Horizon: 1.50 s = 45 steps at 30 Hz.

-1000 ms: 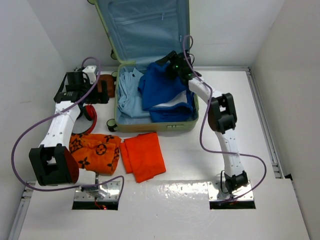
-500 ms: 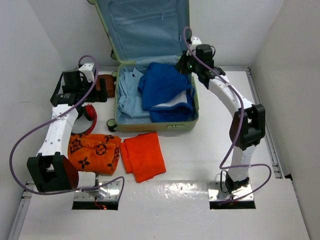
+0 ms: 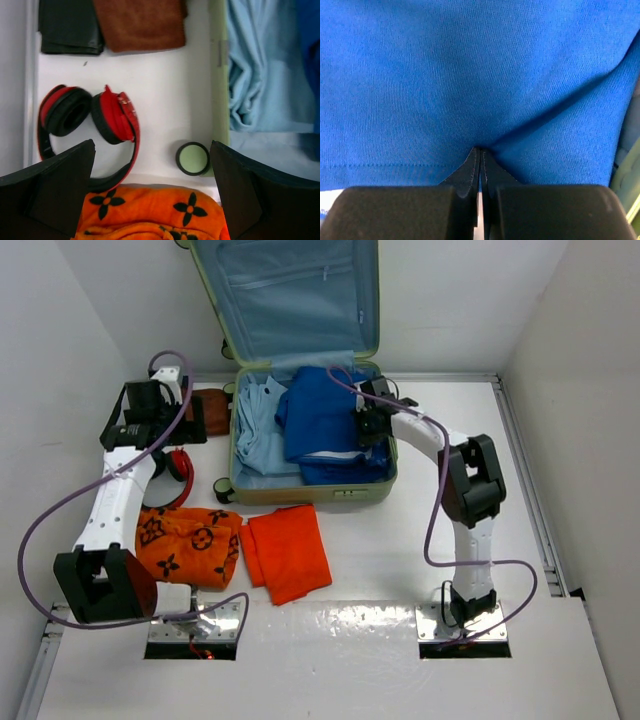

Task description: Pack the luggage

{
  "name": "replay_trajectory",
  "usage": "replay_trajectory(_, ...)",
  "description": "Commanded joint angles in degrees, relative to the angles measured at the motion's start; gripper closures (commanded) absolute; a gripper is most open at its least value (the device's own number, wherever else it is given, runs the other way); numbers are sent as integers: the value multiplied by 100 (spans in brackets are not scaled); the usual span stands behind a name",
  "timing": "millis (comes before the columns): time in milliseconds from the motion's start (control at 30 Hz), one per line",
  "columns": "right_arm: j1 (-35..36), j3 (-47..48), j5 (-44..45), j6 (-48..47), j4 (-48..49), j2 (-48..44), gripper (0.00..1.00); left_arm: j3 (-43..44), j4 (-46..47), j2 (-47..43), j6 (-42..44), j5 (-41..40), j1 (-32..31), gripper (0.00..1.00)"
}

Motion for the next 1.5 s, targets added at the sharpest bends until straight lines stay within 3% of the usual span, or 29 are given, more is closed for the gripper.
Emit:
replay_trajectory(0,43,-118,-192,2,-811,-94,100,331,-76,183,-231,-623,-62,0)
replay_trajectory(67,35,-347,-580,47,-548,-306,100,480,-76,525,-152,-720,-62,0)
replay_trajectory(200,26,-489,-1353,-40,-239,-1271,73,945,-76,1377,102,-835,-62,0)
replay_trajectory(233,8,-498,-1772,-76,-239,-1386,59,1051,-128,1544,233,-835,-10,0)
replay_trajectory(333,-62,-761,-2275,-313,-177,-2150,42,1210,-128,1854,471,-440,201,0)
replay_trajectory(433,-281,-1111,-2898,-568,-274,-2740,39,782,-128,1556,900,770,324,0)
replay_trajectory(633,-414,-2553,-3998,-43,-309,-3891,44,-168,170,141,1140,853,325,0)
replay_trajectory(767,261,-3815,-3754,924,-433,-4523,46,-223,170,-501,859,800,430,0)
replay_trajectory(800,394,-4038,-3675,1570,-328,-4786,46,-283,170,-632,797,800,430,0)
replay_trajectory(867,709,-4975,-2930,1926,407,-5314,44,-346,170,-1046,613,721,430,0)
replay_trajectory(900,972,-5206,-1979,2346,629,-5708,42,-406,170,-1177,551,668,430,0)
replay_trajectory(967,1430,-5907,-1453,2560,1550,-6220,42,-477,170,-1519,359,598,483,0)
replay_trajectory(1000,2006,-6008,-746,2569,1720,-6456,41,-538,170,-1626,305,598,483,0)
replay_trajectory(1100,2555,-6123,56,2148,2143,-6258,37,-609,118,-1855,164,598,483,0)
replay_trajectory(1167,2935,-6035,131,2261,2196,-5941,34,-609,48,-2031,7,598,483,0)
replay_trajectory(1267,3303,-6254,34,2481,2790,-5546,13,-714,-5,-2242,-46,650,483,0)
replay_trajectory(1333,3566,-6299,683,2944,2942,-5187,2,-715,-5,-2294,-47,589,483,0)
replay_trajectory(1467,3972,-6027,1298,3394,3013,-4597,0,-600,-58,-2400,5,536,483,0)
